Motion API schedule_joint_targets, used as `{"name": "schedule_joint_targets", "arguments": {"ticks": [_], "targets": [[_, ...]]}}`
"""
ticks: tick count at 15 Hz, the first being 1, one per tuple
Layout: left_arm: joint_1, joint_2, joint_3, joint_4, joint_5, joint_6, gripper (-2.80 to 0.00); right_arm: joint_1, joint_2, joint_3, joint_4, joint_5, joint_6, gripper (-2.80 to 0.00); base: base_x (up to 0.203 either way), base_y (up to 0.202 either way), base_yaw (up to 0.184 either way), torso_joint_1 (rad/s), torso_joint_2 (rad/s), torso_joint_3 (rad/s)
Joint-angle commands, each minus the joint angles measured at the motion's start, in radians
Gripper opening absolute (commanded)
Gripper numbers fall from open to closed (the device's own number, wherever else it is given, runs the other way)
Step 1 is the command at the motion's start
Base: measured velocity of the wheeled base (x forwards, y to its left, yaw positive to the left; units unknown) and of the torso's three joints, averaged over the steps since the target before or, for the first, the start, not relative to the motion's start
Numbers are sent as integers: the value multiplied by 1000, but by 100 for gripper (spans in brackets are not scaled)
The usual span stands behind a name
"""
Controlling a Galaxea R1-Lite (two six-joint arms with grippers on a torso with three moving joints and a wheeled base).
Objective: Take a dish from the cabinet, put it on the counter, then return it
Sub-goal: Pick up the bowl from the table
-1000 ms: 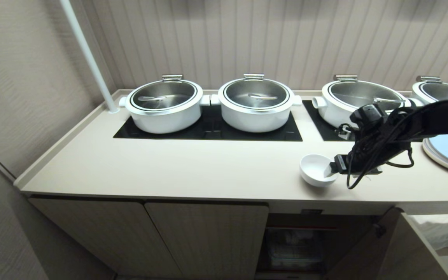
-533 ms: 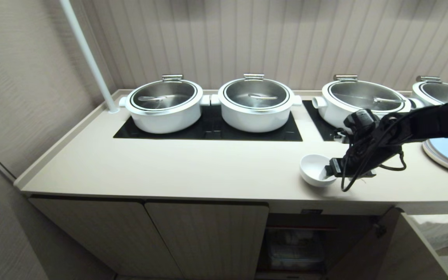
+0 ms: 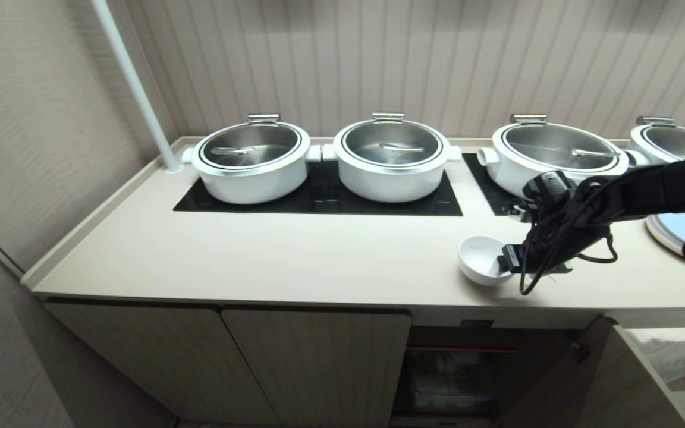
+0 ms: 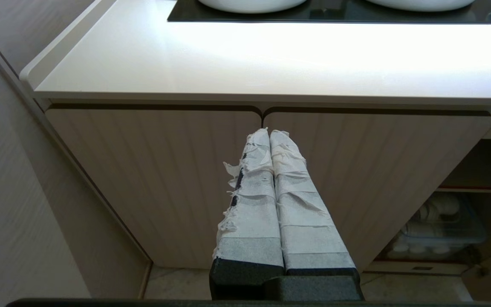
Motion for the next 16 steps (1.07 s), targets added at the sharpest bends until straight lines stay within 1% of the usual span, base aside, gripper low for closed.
{"name": "schedule_joint_targets", "arguments": {"ticks": [1, 16], "targets": [[0, 0, 1, 0, 0, -1, -280, 0, 1, 0, 3, 2, 0, -280, 0, 0, 0, 0, 0, 0], [0, 0, 0, 0, 0, -1, -280, 8, -2, 0, 3, 2, 0, -280, 0, 0, 0, 0, 0, 0]]}}
